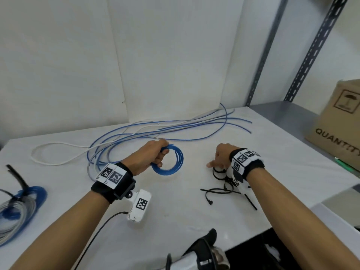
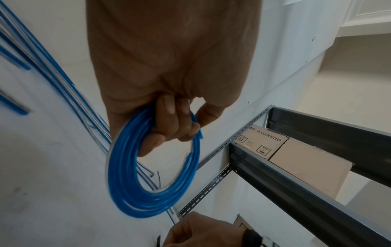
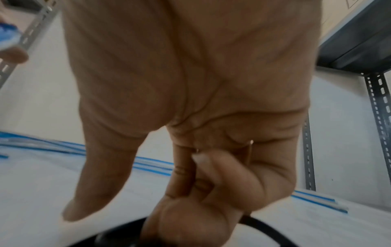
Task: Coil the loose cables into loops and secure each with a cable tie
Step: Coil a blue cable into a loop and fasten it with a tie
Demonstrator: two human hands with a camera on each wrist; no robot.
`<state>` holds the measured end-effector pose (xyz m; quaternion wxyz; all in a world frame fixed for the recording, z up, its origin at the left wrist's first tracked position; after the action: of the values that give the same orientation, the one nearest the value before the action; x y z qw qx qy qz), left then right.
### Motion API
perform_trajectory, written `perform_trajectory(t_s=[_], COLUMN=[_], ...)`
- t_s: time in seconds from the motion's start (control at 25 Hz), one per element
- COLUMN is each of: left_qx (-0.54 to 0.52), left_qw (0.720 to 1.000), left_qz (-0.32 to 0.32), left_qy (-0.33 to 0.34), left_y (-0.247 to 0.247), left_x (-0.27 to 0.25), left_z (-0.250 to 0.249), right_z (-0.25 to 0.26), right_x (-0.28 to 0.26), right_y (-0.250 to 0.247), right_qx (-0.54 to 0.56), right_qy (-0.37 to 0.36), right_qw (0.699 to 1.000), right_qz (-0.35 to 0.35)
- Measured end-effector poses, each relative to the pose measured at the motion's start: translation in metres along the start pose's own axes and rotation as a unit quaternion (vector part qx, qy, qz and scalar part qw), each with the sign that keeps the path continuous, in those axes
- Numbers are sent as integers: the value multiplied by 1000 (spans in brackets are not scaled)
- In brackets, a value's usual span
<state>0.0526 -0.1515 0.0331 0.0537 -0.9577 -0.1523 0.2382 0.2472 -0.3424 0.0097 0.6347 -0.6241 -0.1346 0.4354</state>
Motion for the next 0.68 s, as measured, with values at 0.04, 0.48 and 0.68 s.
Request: perform_trajectory(t_s=[0.04,0.48,0.68], left_qx=[2,-28,-115], left_qw=[1000,999,992], left_qz=[2,18,-43], left_qy=[0,4,8], left_y=[1,-4,-34], left_x=[-1,2,9], left_z=[0,6,12], right_z=[2,14,61], right_x=[1,6,-6], right_y=[4,-15,-68], right_qx=[-15,-45,198], right_qy=[7,35,-163], right_qw=[1000,997,932], right_qz=[0,-52,-254])
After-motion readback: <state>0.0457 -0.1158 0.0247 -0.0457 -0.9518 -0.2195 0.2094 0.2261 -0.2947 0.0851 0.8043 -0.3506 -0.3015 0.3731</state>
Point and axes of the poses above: each hand's wrist, its own x-axis towards the middle knuckle, its own y-axis out of the palm, z = x × y, the point moved 3 cm from there along x, towards the middle knuckle, and after that the axes turned 15 degrees about -y, right-handed, at the moved point
